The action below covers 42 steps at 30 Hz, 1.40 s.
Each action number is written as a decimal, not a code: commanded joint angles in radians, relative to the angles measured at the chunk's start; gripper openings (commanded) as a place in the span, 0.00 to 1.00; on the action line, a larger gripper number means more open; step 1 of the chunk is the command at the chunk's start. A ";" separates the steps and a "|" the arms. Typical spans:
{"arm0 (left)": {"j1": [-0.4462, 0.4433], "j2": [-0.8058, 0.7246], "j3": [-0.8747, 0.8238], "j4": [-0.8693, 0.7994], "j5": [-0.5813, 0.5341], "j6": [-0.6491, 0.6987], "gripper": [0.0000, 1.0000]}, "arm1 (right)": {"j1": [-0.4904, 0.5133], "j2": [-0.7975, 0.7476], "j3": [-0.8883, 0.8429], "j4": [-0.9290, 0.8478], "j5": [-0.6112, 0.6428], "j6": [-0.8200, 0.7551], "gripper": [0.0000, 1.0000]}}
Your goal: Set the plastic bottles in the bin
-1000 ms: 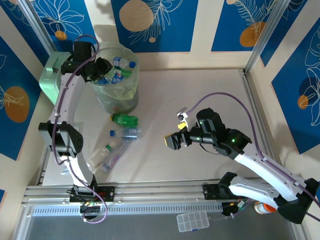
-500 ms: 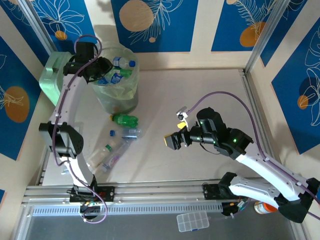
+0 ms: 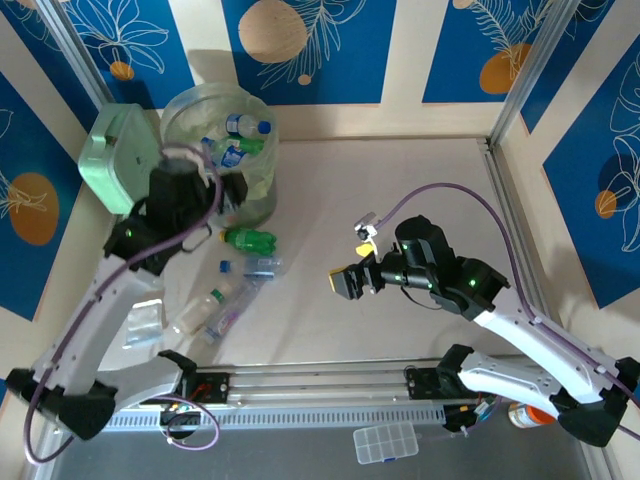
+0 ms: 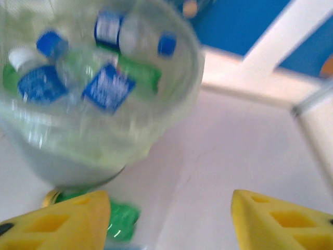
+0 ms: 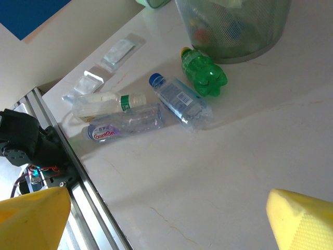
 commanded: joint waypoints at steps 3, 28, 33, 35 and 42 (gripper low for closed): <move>-0.004 -0.149 -0.275 -0.056 0.043 0.061 0.69 | 0.003 -0.035 -0.010 0.003 0.017 -0.009 0.97; -0.114 -0.097 -0.712 -0.092 0.009 -0.261 0.88 | 0.006 -0.030 -0.083 0.059 -0.047 0.075 0.97; -0.167 -0.074 -0.696 -0.105 0.009 -0.261 0.86 | -0.012 -0.046 -0.099 0.066 -0.059 0.078 0.98; -0.189 -0.055 -0.680 -0.123 -0.006 -0.251 0.85 | -0.019 -0.048 -0.104 0.066 -0.069 0.079 0.98; -0.224 -0.016 -0.678 -0.110 0.031 -0.239 0.83 | -0.031 -0.057 -0.112 0.059 -0.081 0.080 0.98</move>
